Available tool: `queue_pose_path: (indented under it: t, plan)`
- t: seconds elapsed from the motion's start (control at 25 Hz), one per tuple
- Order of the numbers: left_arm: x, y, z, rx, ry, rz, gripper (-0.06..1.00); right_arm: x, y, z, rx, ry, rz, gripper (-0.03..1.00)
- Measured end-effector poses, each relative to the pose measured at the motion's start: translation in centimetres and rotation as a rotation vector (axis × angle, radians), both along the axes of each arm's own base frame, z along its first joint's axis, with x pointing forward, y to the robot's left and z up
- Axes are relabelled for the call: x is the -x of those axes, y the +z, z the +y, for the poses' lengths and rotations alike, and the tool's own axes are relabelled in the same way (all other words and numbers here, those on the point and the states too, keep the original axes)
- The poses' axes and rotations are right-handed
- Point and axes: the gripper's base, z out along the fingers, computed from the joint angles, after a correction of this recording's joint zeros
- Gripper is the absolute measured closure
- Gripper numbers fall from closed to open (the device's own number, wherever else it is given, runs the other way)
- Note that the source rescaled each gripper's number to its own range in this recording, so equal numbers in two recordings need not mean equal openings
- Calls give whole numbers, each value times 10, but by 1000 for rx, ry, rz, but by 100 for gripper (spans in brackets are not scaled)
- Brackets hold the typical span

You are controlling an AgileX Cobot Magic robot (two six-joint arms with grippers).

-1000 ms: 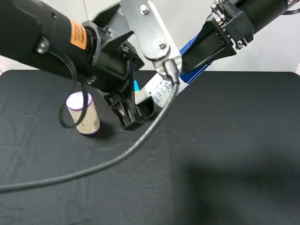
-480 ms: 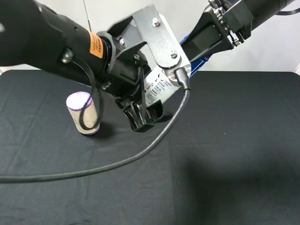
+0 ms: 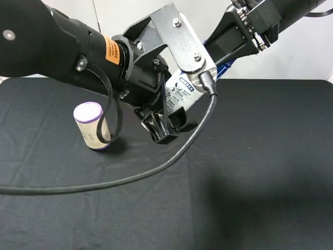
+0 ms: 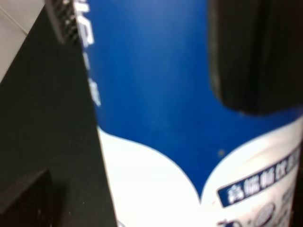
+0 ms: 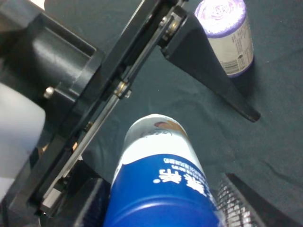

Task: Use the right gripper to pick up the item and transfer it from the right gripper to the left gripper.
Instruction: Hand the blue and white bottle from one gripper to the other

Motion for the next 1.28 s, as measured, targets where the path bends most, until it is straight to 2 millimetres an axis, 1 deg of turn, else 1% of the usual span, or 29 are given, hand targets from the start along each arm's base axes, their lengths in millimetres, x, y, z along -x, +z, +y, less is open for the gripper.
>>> queue_pose_path:
  t: [0.08, 0.12, 0.16, 0.2, 0.24, 0.28, 0.32, 0.96, 1.0, 1.04, 1.08, 1.12, 1.16, 1.2, 1.24, 1.28]
  plan:
    - [0, 0, 0, 1, 0, 0, 13, 0, 0, 0, 0, 0, 0, 97]
    - [0, 0, 0, 3, 2, 0, 19, 0, 0, 0, 0, 0, 0, 97]
    - [0, 0, 0, 8, 6, 2, 32, 0, 0, 0, 0, 0, 0, 97]
    - [0, 0, 0, 15, 14, 12, 56, 0, 0, 0, 0, -1, -1, 97]
    - [0, 0, -1, 16, 16, 17, 83, -1, 1, 0, -8, -13, -10, 97]
    - [0, 0, -1, 18, 21, 22, 94, -2, 1, 1, -10, -14, -9, 97]
    - [0, 0, -1, 19, 22, 23, 88, -2, 1, 0, -9, -14, -10, 97]
    - [0, -1, -2, 20, 24, 27, 88, -2, 0, 0, 5, -27, 0, 97]
    - [0, -2, -2, 19, 23, 27, 88, -2, 0, 0, 9, -35, 9, 93]
    - [0, -2, -2, 16, 23, 30, 88, -2, -1, -2, 27, -45, 19, 67]
    - [1, -2, -2, 13, 23, 32, 88, -2, -2, -3, 49, -55, 22, 38]
    - [1, -3, -2, 12, 23, 32, 88, -2, -3, -4, 68, -65, 24, 21]
    - [1, -3, -2, 11, 23, 33, 88, -3, -4, -5, 81, -71, 25, 13]
    - [1, -3, -2, 11, 23, 33, 88, -3, -5, -6, 91, -76, 26, 6]
    - [1, -3, -2, 11, 23, 33, 88, -3, -5, -6, 96, -81, 29, 2]
    - [1, -3, -2, 11, 23, 33, 88, -3, -5, -7, 97, -82, 29, 0]
